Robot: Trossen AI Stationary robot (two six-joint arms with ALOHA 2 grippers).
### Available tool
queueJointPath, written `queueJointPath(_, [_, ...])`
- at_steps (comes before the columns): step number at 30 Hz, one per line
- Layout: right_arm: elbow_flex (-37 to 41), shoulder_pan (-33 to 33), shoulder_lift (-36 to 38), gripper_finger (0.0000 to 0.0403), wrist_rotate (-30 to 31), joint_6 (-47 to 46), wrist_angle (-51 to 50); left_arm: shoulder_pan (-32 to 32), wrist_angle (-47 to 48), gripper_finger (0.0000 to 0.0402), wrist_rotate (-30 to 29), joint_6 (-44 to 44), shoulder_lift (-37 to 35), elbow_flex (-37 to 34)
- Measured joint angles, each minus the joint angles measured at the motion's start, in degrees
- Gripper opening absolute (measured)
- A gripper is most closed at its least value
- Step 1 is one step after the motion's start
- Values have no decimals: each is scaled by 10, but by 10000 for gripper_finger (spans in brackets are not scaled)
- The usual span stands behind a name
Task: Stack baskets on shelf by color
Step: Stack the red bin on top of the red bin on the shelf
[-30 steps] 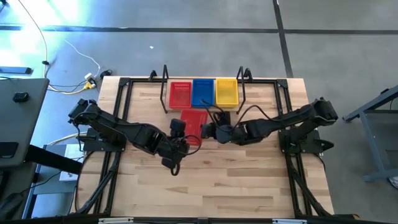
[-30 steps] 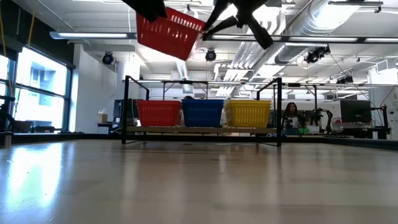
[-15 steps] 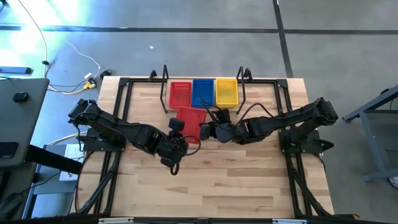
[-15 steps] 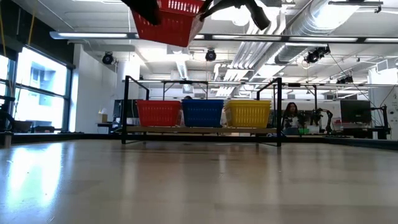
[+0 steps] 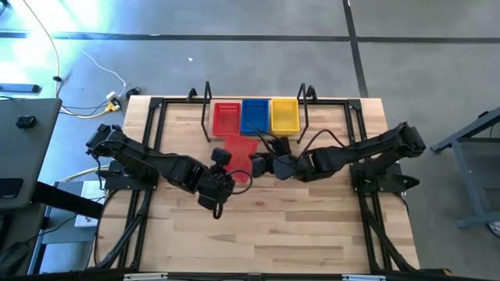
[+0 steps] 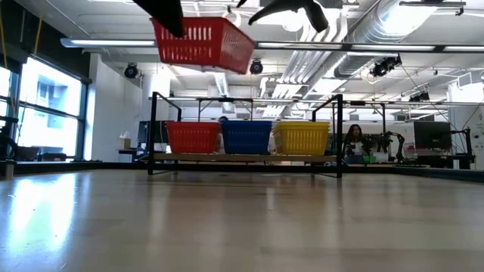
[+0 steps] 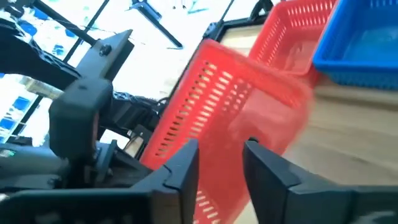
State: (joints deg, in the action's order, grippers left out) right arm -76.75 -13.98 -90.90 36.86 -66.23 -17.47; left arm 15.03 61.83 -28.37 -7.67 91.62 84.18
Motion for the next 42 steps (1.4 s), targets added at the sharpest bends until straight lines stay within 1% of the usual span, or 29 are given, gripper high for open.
queueJointPath(3, [-1,2,8,126,3,21,0,0,8,3,-1,0,0,0])
queueJointPath(7, [-1,5,29,143,11,61,-1,-5,9,2,15,1,0,0])
queueJointPath(9, [-1,7,43,146,22,85,0,-12,9,2,29,5,0,0])
queueJointPath(17, [-1,32,104,146,30,204,-5,-55,5,2,39,10,-3,-1])
queueJointPath(19, [-1,42,119,146,30,233,-6,-70,-16,1,52,7,-14,-13])
queueJointPath(21, [-1,53,134,146,30,260,-6,-87,-40,1,75,-3,-34,-40])
queueJointPath(24, [-1,70,153,146,26,291,-10,-113,-79,1,87,-21,-70,-80])
queueJointPath(26, [-1,82,165,146,21,306,-12,-134,-87,1,87,-36,-97,-103])
queueJointPath(31, [-1,112,183,146,16,346,-17,-203,-120,1,96,-68,-142,-129])
queueJointPath(32, [0,119,185,146,15,354,-17,-220,-134,1,105,-73,-148,-134])
queueJointPath(34, [0,134,189,146,2,369,-16,-254,-132,1,120,-88,-161,-144])
queueJointPath(36, [0,150,193,146,-18,388,-17,-282,-151,1,139,-103,-162,-149])
queueJointPath(39, [0,172,197,146,-47,409,-18,-322,-144,1,174,-130,-160,-153])
queueJointPath(42, [0,194,202,146,-77,420,-17,-355,-161,1,205,-148,-149,-151])
